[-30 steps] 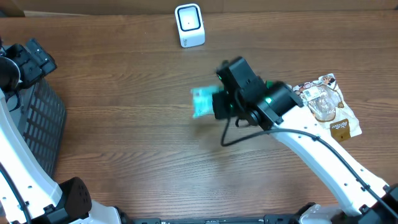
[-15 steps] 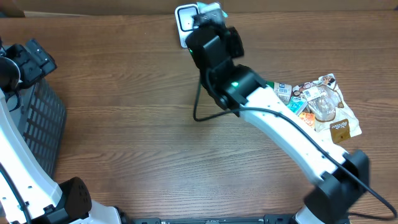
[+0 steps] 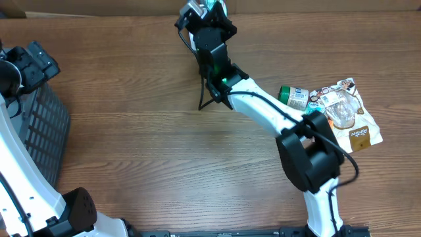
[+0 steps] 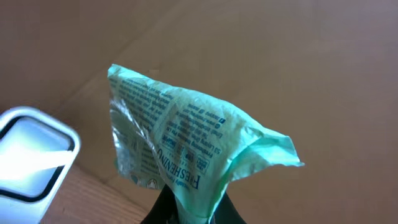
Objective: Scan the item barcode
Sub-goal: 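Hold the wipes pack over the white scanner with the right gripper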
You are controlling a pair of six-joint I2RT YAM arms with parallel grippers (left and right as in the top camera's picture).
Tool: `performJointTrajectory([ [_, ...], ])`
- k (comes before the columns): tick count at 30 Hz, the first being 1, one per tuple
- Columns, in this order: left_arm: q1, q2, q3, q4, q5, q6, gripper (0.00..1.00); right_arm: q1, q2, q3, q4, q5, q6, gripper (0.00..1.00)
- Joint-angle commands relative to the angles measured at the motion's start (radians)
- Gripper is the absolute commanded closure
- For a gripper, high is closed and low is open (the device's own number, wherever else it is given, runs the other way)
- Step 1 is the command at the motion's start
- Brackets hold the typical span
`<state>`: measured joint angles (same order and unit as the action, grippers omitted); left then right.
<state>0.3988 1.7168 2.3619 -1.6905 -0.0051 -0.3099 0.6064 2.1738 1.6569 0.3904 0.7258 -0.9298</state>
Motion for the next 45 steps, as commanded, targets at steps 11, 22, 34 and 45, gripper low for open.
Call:
performJointTrajectory([
  [11,-0.006,-0.009,0.012,0.001,-0.005,0.018,0.00,-0.087,0.217,0.020,0.240,-0.364,-0.253,0.96],
  [22,-0.006,-0.009,0.012,0.001,-0.005,0.018,0.00,-0.092,0.257,0.020,0.290,-0.428,-0.361,0.96],
  [34,-0.006,-0.009,0.012,0.001,-0.005,0.018,0.00,-0.113,0.258,0.020,0.349,-0.374,-0.433,0.96],
  [45,-0.006,-0.009,0.012,0.001,-0.005,0.018,0.00,-0.119,0.258,0.020,0.350,-0.360,-0.433,0.96],
])
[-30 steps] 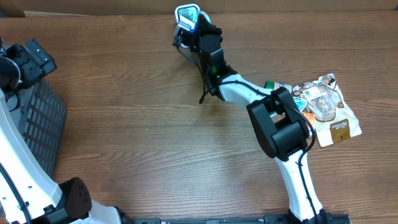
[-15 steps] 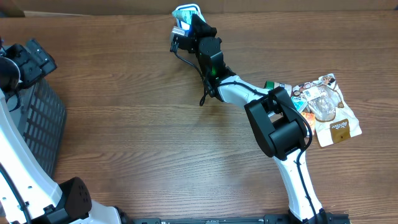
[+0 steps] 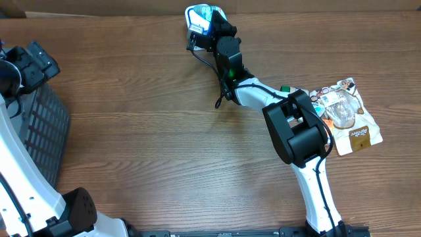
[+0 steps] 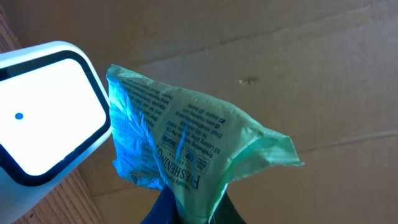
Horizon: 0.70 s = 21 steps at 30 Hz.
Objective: Scan the item barcode
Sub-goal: 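Hold the wipes pack over the white scanner with the right gripper, then carry the wipes pack right and release it on the pile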
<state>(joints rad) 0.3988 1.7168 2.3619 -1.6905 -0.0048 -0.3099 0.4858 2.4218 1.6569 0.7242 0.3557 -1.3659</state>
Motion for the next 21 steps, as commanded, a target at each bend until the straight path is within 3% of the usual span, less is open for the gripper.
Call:
performJointTrajectory([
  [1,-0.006,-0.009,0.012,0.001,-0.006,0.018,0.00,0.001,0.010,0.020,0.016,0.010,0.002,0.96],
  [7,-0.006,-0.009,0.012,0.001,-0.006,0.018,0.00,0.021,-0.014,0.020,0.026,0.072,-0.097,0.87],
  [10,-0.006,-0.009,0.012,0.001,-0.006,0.018,0.00,0.039,-0.062,0.018,0.026,0.088,-0.085,0.93],
  [13,-0.006,-0.009,0.012,0.001,-0.006,0.018,0.00,0.065,-0.141,0.018,0.006,0.117,0.006,0.96],
  [17,-0.006,-0.009,0.012,0.001,-0.006,0.018,0.00,0.117,-0.275,0.018,-0.169,0.200,0.162,0.96],
  [19,-0.006,-0.009,0.012,0.001,-0.006,0.018,0.00,0.147,-0.348,0.018,-0.278,0.256,0.278,0.96],
  [21,-0.006,-0.009,0.012,0.001,-0.006,0.018,0.00,0.186,-0.438,0.018,-0.450,0.325,0.493,0.96],
])
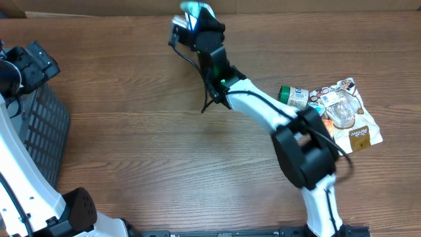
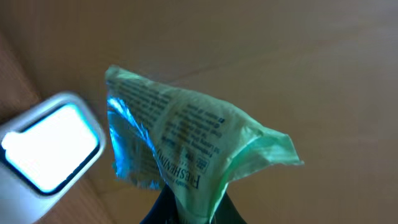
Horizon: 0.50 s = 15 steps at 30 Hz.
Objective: Scan the item barcode
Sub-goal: 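Carry the wipes pack right and release it on the pile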
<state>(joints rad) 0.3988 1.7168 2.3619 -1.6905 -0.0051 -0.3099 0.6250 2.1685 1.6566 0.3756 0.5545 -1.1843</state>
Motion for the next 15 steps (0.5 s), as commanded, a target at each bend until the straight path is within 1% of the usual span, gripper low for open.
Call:
performJointTrajectory([
  [1,-0.006,-0.009,0.012,0.001,-0.005,0.018,0.01,0.063,-0.222,0.018,-0.199,0.140,0.436,0.96],
  [2,-0.006,-0.009,0.012,0.001,-0.005,0.018,0.00,0.084,-0.277,0.018,-0.357,0.126,0.630,0.96],
  [4,-0.006,-0.009,0.012,0.001,-0.005,0.018,0.00,0.111,-0.359,0.018,-0.619,0.026,0.944,0.96],
  [5,-0.006,-0.009,0.012,0.001,-0.005,0.018,0.00,0.118,-0.397,0.018,-0.739,-0.050,1.089,0.96],
  [6,-0.006,-0.009,0.012,0.001,-0.005,0.018,0.00,0.121,-0.455,0.018,-0.953,-0.216,1.295,0.96],
  [7,-0.006,-0.009,0.012,0.001,-0.005,0.018,0.01,0.121,-0.476,0.018,-1.041,-0.296,1.347,0.96],
  [8,-0.006,-0.009,0.012,0.001,-0.005,0.018,0.00,0.119,-0.487,0.018,-1.096,-0.341,1.378,0.96],
  [10,-0.006,-0.009,0.012,0.001,-0.005,0.018,0.00,0.105,-0.500,0.018,-1.244,-0.415,1.490,0.96],
  [13,-0.006,-0.009,0.012,0.001,-0.005,0.018,0.00,0.075,-0.500,0.015,-1.403,-0.421,1.584,0.96],
  [15,-0.006,-0.009,0.012,0.001,-0.005,0.018,0.00,0.036,-0.500,0.003,-1.497,-0.422,1.617,0.96],
])
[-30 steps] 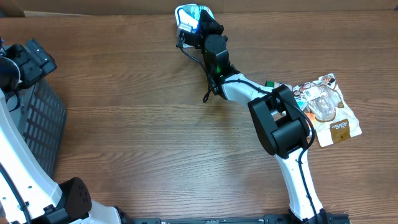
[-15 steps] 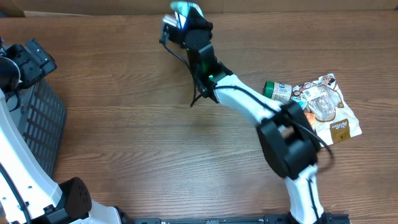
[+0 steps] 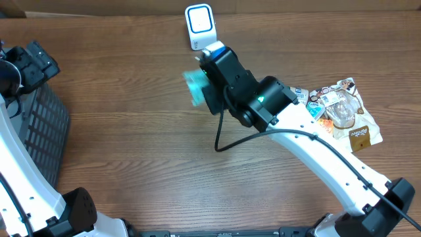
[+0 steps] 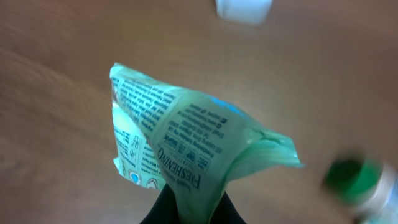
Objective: Scan the item barcode
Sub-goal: 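Carry the wipes pack right and release it on the pile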
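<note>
A crumpled green packet [image 4: 186, 140] with printed text hangs over the wooden table, pinched at its lower end by my right gripper [image 4: 189, 208], which is shut on it. Overhead, the packet [image 3: 195, 87] shows as a blur left of the gripper [image 3: 209, 87], a short way in front of the white scanner [image 3: 198, 25]. The scanner stands at the far edge, and its base [image 4: 244, 7] peeks in at the top of the right wrist view. My left gripper [image 3: 33, 62] is parked at the far left; its jaws cannot be made out.
A green bottle [image 4: 359, 180] lies to the right, partly hidden overhead by the arm. A printed snack bag [image 3: 345, 113] lies beyond it. A black basket [image 3: 43, 135] stands at the left edge. A cardboard wall runs behind the scanner.
My right gripper, still shut on the green packet, has come back from the scanner's face to a spot over the table nearer the middle. The scanner now stands uncovered.
My right gripper held the green packet up near the scanner at the far edge. Then the packet was right beside the lit scanner window, with blue light on it. It stayed by the scanner, and now it is held away from it over the table.
</note>
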You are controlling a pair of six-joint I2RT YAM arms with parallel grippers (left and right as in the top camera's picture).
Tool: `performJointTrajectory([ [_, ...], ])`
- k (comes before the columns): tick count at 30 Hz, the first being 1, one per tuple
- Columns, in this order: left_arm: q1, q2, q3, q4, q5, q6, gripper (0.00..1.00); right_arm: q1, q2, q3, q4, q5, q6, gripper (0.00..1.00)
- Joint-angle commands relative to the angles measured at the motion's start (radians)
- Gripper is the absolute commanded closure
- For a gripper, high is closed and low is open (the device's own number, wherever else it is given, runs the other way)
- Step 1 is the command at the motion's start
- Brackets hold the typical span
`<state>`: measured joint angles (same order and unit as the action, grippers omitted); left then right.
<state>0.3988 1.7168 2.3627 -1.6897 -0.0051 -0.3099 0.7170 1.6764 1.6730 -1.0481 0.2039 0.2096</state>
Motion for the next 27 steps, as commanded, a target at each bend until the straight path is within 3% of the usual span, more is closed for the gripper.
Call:
performJointTrajectory([
  [1,-0.006,-0.009,0.011,0.000,-0.005,0.018,0.00,-0.081,-0.008,-0.019,-0.114,-0.071,0.240,0.96],
  [7,-0.006,-0.009,0.011,0.000,-0.005,0.018,0.00,-0.413,-0.006,-0.140,-0.200,-0.079,0.326,0.96],
  [17,-0.006,-0.009,0.011,0.000,-0.005,0.018,0.00,-0.719,-0.004,-0.319,-0.121,-0.183,0.310,0.96],
  [20,-0.006,-0.009,0.011,0.000,-0.005,0.018,0.00,-0.755,-0.003,-0.328,-0.140,-0.184,0.303,0.77],
  [21,-0.006,-0.009,0.011,0.000,-0.005,0.018,0.00,-0.758,-0.004,-0.328,-0.143,-0.188,0.283,0.61],
  [22,-0.006,-0.009,0.011,0.000,-0.005,0.018,0.00,-0.758,-0.004,-0.328,-0.144,-0.208,0.247,0.52],
  [27,-0.006,-0.009,0.011,0.000,-0.005,0.018,0.00,-0.756,-0.013,-0.312,-0.143,-0.370,0.106,0.41],
])
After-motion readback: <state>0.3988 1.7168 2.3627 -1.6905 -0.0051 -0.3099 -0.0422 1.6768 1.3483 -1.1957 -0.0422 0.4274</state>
